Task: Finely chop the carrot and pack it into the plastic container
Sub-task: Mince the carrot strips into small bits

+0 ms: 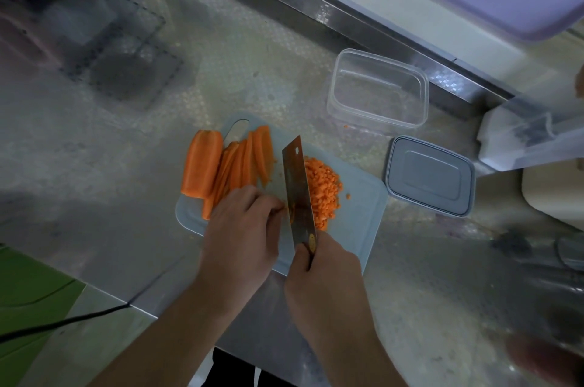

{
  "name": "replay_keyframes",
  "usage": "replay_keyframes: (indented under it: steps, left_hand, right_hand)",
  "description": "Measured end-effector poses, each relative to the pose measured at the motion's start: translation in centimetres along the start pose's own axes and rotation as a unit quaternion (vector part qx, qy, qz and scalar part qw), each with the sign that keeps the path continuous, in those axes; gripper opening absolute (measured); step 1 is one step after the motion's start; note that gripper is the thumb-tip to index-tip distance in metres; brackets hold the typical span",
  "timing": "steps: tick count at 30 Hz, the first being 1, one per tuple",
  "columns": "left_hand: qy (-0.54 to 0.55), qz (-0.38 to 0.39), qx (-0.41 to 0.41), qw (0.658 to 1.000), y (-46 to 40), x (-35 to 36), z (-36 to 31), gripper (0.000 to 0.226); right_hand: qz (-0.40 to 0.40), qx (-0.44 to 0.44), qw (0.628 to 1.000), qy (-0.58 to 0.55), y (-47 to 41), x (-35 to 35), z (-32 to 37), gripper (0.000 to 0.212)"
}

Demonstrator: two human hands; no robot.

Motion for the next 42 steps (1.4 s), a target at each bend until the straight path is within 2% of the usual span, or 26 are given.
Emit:
replay_keyframes:
  steps: [18,25,31,34,37,39,42]
  left_hand:
    - [-0.001,-0.009,-0.020,1.000,0.6,-0.5,-0.3,0.016]
    - [0.008,-0.013,-0.037,0.999,0.9,-0.8,-0.6,0.014]
    - [0.108,0.041,-0.073,0.991,-0.2,0.1,-2.4,0.023]
    - [0.161,0.013,-0.123,0.979,-0.9,-0.3,-2.6,0.018]
    - [0.167,-0.024,-0.151,0.974,-0.8,-1.2,-2.3,0.014]
    - [0.162,-0.036,-0.138,0.976,-0.7,-1.6,-2.3,0.015]
    - [0.164,-0.029,-0.058,0.984,-0.6,-1.8,-3.1,0.021]
  right_hand:
    - [0.000,-0.013,1.000,-0.023,0.2,-0.3,0.1,0.023]
    - [0.002,0.005,1.000,-0.021,0.2,0.7,-0.3,0.015]
    - [-0.023,0.008,0.999,-0.034,-0.6,-1.1,-0.6,0.022]
    - [-0.033,0.003,0.999,-0.030,-1.1,-2.3,-0.3,0.026]
    - [-0.025,-0.002,0.999,-0.048,-1.1,-2.6,0.0,0.028]
    - [-0.004,0.000,0.999,-0.052,-1.0,-2.2,0.0,0.027]
    - [0.010,-0.001,0.998,-0.059,-0.8,-1.6,-0.5,0.026]
Point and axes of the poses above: each hand's wrist, its own y-axis away from the middle knuckle, its own x-axis out of the palm, z = x × y, the point moved 2 cm from there along -y, towards the middle knuckle, and after that the axes turned 2 degrees about -z, right-handed, at the moved point
